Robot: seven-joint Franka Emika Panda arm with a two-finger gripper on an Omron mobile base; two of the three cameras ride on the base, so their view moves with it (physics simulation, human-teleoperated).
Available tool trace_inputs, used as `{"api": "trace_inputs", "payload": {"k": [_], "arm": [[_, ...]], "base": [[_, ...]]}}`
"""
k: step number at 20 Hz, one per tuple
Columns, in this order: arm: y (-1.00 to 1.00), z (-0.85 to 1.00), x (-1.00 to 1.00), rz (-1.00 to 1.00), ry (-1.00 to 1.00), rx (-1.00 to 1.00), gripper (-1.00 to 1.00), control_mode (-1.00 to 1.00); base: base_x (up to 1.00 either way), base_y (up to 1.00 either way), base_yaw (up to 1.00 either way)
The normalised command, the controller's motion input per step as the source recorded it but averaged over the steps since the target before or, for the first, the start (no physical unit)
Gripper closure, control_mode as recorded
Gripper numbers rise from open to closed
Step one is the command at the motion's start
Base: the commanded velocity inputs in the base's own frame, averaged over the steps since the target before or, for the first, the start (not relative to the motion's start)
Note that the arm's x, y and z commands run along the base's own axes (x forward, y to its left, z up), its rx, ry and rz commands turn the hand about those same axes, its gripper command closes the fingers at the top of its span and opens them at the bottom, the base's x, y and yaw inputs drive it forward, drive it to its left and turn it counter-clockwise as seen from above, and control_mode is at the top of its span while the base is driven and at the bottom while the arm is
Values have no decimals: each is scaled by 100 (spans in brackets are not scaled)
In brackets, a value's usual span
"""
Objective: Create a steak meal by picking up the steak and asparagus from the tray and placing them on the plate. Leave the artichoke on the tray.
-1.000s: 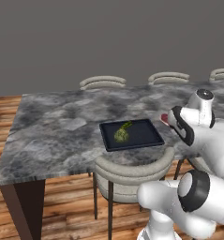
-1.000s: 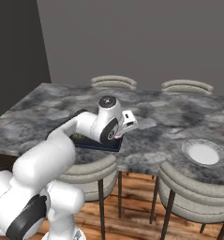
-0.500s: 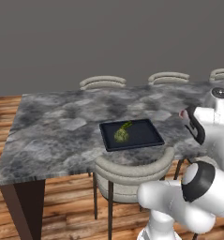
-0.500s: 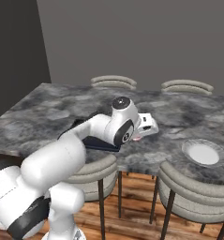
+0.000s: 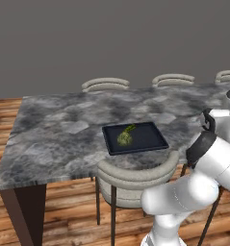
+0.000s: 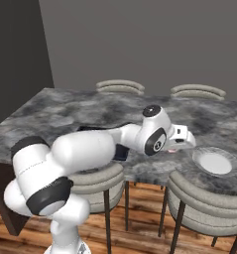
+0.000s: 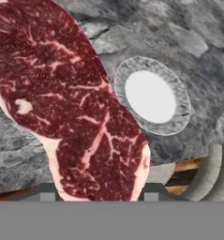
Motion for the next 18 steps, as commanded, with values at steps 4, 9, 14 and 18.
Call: {"api": "trace_inputs", "payload": {"k": [4,9,14,18], "arm": [[-78,-18,33,-9,4,0,100,-100],[-70,-20,35,-4,4,1,100,-100],[-61,-26,21,0,3,5,100,-100],[-60,-11,13,0,0,6,100,-100]], "base": [[0,0,0],[0,0,0],[0,0,0],[0,0,0]]}}
